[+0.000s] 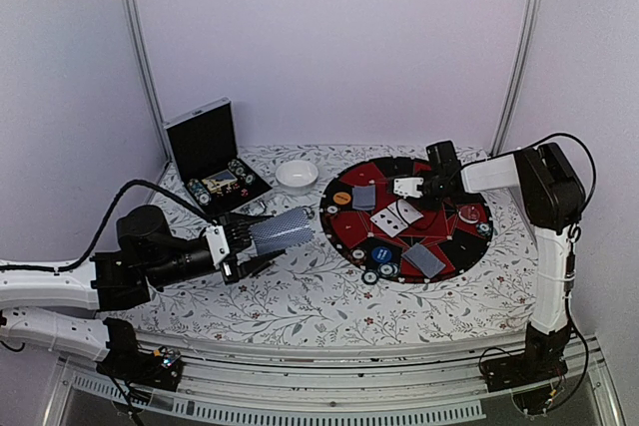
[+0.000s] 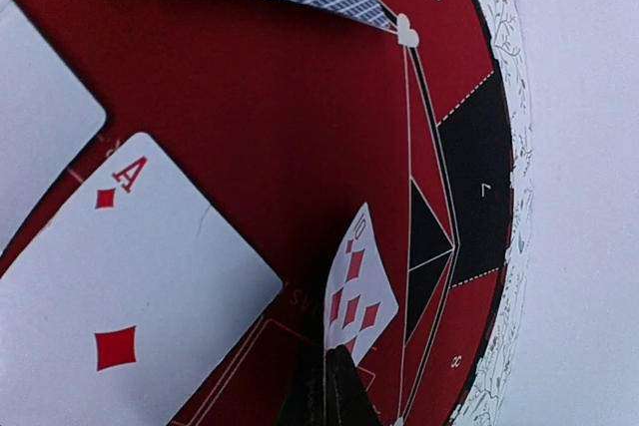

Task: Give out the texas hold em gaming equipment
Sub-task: Flop the poker card in the community card area.

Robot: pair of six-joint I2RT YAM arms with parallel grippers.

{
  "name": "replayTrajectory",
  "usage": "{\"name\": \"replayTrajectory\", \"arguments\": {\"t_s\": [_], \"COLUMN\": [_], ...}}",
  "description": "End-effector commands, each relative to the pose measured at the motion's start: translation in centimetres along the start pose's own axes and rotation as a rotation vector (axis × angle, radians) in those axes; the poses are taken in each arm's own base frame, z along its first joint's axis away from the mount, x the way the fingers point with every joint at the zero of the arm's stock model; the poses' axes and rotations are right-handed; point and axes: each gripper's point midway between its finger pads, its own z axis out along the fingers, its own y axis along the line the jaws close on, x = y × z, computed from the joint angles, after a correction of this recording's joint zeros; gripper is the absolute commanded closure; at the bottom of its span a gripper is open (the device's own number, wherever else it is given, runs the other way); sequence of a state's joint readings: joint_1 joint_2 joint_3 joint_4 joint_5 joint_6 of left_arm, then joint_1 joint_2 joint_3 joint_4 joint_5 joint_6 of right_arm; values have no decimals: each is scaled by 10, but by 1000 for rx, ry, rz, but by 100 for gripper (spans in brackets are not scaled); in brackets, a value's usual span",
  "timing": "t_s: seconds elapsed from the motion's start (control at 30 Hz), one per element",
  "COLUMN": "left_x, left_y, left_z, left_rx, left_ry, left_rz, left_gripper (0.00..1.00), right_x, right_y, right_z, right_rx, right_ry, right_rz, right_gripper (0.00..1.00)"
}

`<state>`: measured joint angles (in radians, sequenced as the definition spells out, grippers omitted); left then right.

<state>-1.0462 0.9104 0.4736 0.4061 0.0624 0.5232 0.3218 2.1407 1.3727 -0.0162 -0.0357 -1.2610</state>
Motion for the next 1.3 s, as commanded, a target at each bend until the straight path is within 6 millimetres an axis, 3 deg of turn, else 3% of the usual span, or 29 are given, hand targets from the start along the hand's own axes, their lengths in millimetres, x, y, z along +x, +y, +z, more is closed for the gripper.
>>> {"name": "replayTrajectory", "arguments": {"t_s": [0.0, 0.2, 0.9, 1.0, 1.13, 1.27], "left_x": [-3, -5, -4, -4, -5, -6], "left_y": [5, 4, 5, 6, 5, 6], "left_z": [-1, -2, -2, -2, -2, -3], "left_rx": [-23, -18, -22, -23, -22, -24], "left_ry": [-18, -26, -23, -22, -25, -29], "left_rz": [-5, -6, -4, -4, -4, -5], "left_gripper": [48, 48, 48, 48, 48, 48], "right_x": [9, 20, 32, 34, 33, 35], "right_y": [21, 42, 49, 52, 42, 43], "right_z": [-1, -13, -22, -23, -30, -42], "right_rx": [-93, -146, -153, -157, -127, -119], "right_ry": [-15, -8, 11, 22, 30, 40], "right_rz": [-19, -77, -174, -197, -201, -215], "right_gripper": [98, 98, 95, 86, 68, 60]}}
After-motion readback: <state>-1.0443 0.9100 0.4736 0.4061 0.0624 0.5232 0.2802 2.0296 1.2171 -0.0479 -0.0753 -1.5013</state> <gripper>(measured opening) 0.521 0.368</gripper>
